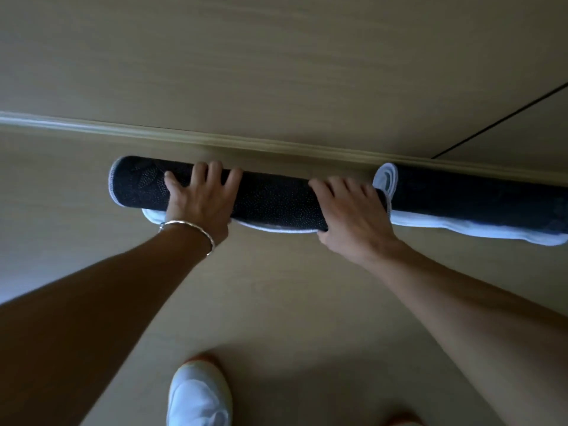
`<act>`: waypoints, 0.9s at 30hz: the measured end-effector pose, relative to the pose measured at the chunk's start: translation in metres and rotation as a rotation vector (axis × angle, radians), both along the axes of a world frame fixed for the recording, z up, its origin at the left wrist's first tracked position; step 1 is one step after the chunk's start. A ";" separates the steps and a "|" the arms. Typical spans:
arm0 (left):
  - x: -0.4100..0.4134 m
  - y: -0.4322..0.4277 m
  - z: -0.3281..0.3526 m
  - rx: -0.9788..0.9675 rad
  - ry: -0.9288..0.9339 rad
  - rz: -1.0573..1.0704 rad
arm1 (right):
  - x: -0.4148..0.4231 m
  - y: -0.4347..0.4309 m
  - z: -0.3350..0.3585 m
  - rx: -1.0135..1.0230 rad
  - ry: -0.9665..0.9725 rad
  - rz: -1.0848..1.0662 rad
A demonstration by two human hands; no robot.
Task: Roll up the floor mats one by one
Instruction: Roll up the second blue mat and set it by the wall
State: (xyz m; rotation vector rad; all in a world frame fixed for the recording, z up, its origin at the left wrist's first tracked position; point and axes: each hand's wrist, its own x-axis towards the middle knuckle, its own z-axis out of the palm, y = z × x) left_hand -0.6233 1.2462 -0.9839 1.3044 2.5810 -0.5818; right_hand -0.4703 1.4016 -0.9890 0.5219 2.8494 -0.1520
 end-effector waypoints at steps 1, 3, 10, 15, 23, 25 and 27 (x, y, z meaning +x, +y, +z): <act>-0.003 0.001 -0.009 0.013 0.008 0.013 | -0.005 0.003 -0.008 0.027 0.014 0.004; -0.009 0.003 -0.024 0.043 0.042 0.018 | -0.015 0.010 -0.021 0.066 0.034 0.029; -0.030 0.028 -0.055 0.147 0.085 -0.021 | -0.030 0.032 -0.044 0.089 0.001 -0.048; -0.024 0.036 -0.051 -0.017 0.030 0.028 | -0.030 0.028 -0.045 0.063 -0.042 -0.079; 0.003 0.025 0.057 -0.021 -0.296 0.055 | -0.013 0.006 0.066 -0.253 -0.187 -0.066; 0.020 0.014 0.098 -0.035 -0.417 0.059 | -0.006 0.000 0.106 -0.352 -0.261 -0.074; 0.031 0.007 0.141 -0.109 -0.535 0.056 | 0.002 -0.003 0.148 -0.429 -0.370 -0.066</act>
